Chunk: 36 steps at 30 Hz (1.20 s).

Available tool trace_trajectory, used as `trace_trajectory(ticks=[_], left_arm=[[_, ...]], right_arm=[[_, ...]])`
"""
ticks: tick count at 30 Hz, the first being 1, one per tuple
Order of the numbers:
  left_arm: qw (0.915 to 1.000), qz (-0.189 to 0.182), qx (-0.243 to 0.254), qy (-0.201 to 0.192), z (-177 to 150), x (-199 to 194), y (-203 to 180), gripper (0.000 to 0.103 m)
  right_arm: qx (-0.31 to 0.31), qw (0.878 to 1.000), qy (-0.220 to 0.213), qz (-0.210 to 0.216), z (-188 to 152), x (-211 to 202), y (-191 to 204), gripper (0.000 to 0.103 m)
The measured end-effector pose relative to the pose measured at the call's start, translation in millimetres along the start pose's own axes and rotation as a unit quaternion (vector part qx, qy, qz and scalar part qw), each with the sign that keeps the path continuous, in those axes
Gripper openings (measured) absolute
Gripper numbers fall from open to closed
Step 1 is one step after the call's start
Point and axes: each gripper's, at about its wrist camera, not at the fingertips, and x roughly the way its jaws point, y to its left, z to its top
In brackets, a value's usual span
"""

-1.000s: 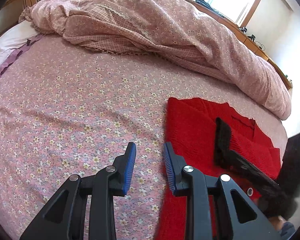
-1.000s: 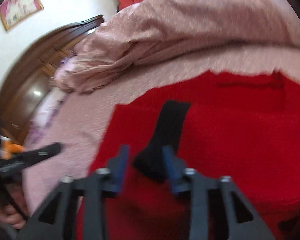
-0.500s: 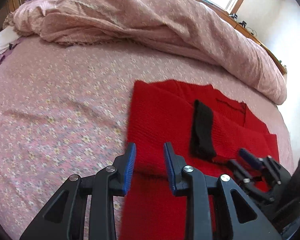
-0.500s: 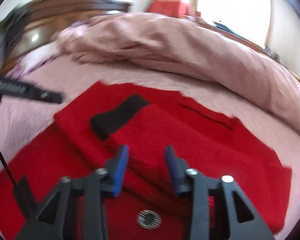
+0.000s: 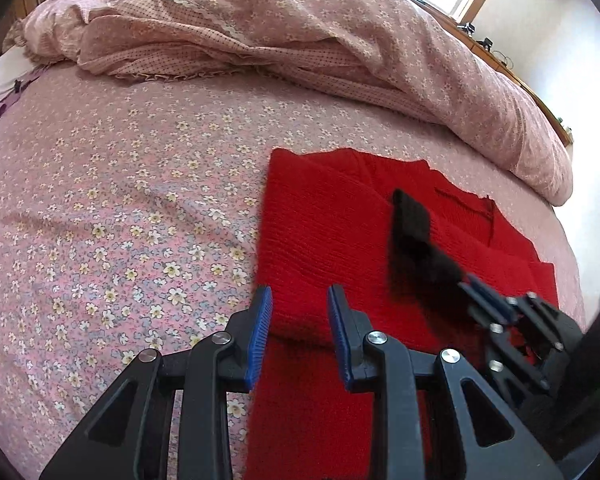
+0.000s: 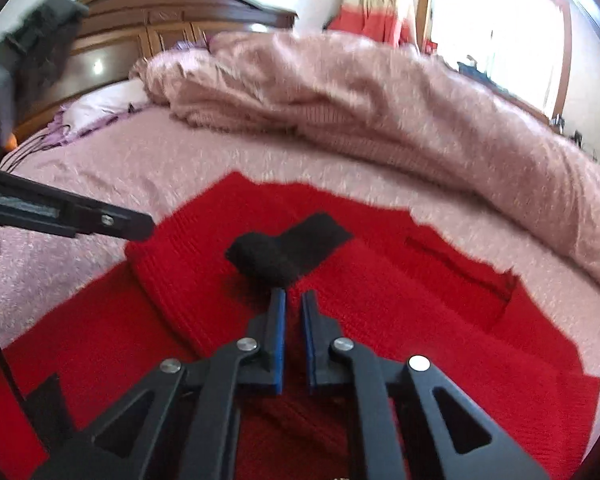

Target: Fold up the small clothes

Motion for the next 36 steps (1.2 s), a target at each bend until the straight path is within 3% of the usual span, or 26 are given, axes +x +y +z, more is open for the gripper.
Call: trace_trajectory(ticks=[3,6,10,22,27,31,36], left_arm=[[0.9999,-0.002,-0.009,0.007,-0.2,1.8,3.6,0.022],[0.9999,-0.002,-0.011,0.01,-1.3,2.2,4.3,0.022],[1.0,0.0,-0.007,0.007,-2.1,0.9,3.1,0.022],[0.9999,-0.003,-0.008,0.008,-0.6,2.6,0.3,0.022],[0.9999,-0.011,-0.005,0.01,0.1,3.1,-5.4,0.022],[0.9997,-0.018,0.015,0.001,-1.3,-3.5,-13.8,0.022],[0.9982,-0.003,0.056,-0.018,-9.1,-17.6,-22.4,0.022]], right_arm=[[-0.007,1.0,-0.01,0.02,3.2,-11.4,2.1,0.007],[-0.028,0.999,0.011,0.044,-1.4,-8.6,7.7,0.008],[-0.043,0.998,0.028,0.04,-9.7,-3.6,14.8,0.008],[-0.046,0.998,0.018,0.039,-9.8,-16.1,12.8,0.012],[0.016,0.998,0.023,0.064,-6.0,-24.3,6.0,0.04],[0.072,0.995,0.004,0.071,-6.5,-52.5,-13.1,0.041],[0.147,0.988,-0.011,0.036,-36.8,-108.0,-56.2,0.048]])
